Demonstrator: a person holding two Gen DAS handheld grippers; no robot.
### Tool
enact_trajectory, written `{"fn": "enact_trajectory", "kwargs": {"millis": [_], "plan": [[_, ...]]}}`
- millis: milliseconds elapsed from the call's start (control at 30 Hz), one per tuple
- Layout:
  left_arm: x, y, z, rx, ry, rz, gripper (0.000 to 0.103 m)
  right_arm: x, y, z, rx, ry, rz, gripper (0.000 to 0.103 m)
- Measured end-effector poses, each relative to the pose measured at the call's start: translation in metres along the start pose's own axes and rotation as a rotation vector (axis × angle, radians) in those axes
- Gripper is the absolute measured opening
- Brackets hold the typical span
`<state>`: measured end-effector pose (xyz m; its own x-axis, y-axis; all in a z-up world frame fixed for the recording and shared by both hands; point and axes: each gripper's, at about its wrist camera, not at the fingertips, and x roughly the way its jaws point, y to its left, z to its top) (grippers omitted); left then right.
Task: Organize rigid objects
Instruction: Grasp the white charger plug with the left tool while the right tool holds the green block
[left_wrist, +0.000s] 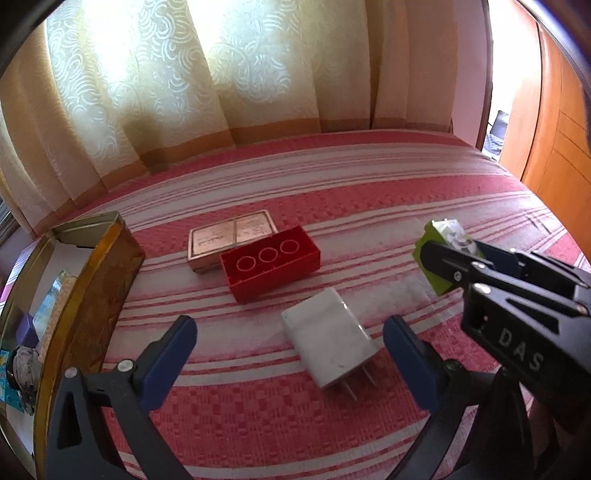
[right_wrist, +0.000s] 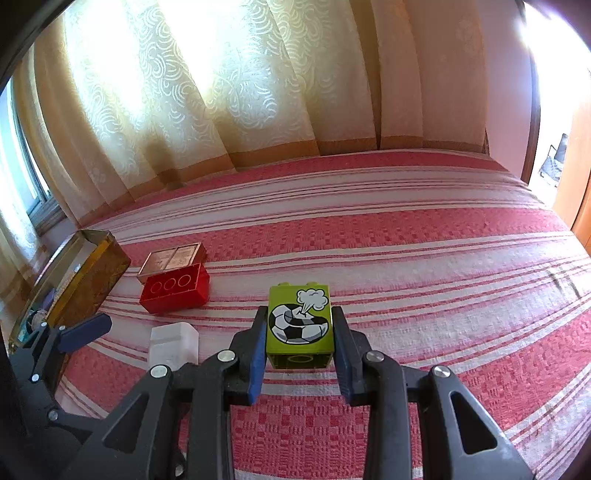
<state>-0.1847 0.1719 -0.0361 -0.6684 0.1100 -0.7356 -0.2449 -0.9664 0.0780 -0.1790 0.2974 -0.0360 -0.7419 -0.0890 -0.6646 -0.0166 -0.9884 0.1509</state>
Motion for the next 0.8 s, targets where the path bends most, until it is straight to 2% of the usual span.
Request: {"fn": "enact_trajectory", "kwargs": {"millis": [100, 300, 367, 433, 633, 800], "plan": [[0.003, -0.001, 0.0, 0.006, 0.016, -0.009, 0.09, -0.001, 0.001, 0.0, -0.006, -0.009, -0.005, 0.034], [0.004, 0.007, -0.001, -0.036, 0.033, -0.076, 0.07, -0.001, 0.002, 0.0, -0.014, -0.01, -0.008, 0.034], [0.006, 0.008, -0.001, -0.041, 0.042, -0.094, 0.05, -0.001, 0.003, 0.0, -0.02, -0.013, -0.014, 0.034], [0.006, 0.008, -0.002, -0.042, 0.046, -0.103, 0.039, -0.002, 0.003, 0.0, -0.021, -0.018, -0.014, 0.034], [0.002, 0.015, -0.005, -0.052, 0.036, -0.133, 0.037, -0.006, 0.004, 0.0, -0.025, -0.039, -0.017, 0.034], [-0.008, 0.032, -0.009, -0.081, -0.014, -0.107, 0.037, -0.013, 0.008, -0.002, -0.039, -0.071, 0.0, 0.034]]}}
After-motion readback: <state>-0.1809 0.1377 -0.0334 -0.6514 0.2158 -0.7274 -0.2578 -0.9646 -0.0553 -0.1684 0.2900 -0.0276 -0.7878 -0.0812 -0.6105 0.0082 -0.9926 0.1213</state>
